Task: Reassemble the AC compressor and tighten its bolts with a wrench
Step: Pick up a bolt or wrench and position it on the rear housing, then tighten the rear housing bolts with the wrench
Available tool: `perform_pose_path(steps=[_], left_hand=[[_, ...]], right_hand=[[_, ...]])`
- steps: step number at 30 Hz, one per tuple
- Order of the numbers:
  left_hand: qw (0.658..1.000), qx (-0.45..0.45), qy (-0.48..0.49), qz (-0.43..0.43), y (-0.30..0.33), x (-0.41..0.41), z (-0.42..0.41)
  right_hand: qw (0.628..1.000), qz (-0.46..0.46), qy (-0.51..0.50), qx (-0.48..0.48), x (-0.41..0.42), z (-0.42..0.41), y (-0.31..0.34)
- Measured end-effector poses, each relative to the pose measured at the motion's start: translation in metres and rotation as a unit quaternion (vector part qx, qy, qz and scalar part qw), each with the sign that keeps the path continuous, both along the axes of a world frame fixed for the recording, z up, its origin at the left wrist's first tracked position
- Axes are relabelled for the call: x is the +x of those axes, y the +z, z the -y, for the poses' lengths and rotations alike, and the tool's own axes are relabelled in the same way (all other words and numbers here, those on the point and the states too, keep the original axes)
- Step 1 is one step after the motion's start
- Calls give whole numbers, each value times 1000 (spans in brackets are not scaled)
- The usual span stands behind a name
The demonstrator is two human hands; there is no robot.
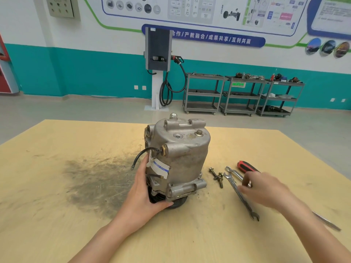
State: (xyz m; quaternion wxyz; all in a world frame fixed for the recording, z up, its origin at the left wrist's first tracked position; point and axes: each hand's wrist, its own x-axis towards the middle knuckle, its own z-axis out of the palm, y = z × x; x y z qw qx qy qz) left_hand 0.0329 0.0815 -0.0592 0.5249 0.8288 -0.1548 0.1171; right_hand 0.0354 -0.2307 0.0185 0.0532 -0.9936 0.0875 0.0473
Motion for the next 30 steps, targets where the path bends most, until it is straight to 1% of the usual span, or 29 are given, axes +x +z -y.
perform_pose_path(steps=[2,6,10,16,17,18,19,20,21,22,24,25,26,27,30], left_hand=[[1000,-1,-1,0,0,0,0],[1000,-4,-8,1,1,0,0],[1000,-1,-10,0,1,0,0],[1000,-4,-10,-1,1,0,0],[1000,-4,-10,0,0,1,-1],[1000,-5,-9,1,0,1,-1],[1000,-5,-9,3,-1,1,-1],[1000,-5,-9,4,-1,1,-1],[1000,-6,-10,5,-1,1,0],[1000,-8,-12,6,0,1,0],[1000,-8,-12,9,0,1,0],[1000,-8,-11,10,0,0,-1],[1000,-9,-11,8,0,0,-1],[1000,-10,-12,7,0,0,-1],[1000,-10,-12,5,-1,1,-1]], right_hand=[[999,-17,-1,-49,-1,-3,-11],[990,7,17,-141,4,-14,-23],[988,-16,8,-155,13,-17,-23],[995,-22,-24,-96,24,-11,-17],[998,-17,-25,-63,26,-7,-13],[1000,-3,-20,-1,27,-4,-6],[996,22,-10,91,28,-2,4],[977,54,1,207,29,-1,15],[939,89,11,332,28,-3,27],[881,117,22,457,25,-7,41],[730,134,48,669,19,-20,66],[659,130,61,738,17,-28,75],[610,131,69,779,17,-36,81],[585,139,73,796,18,-45,85],[575,184,64,794,24,-71,85]])
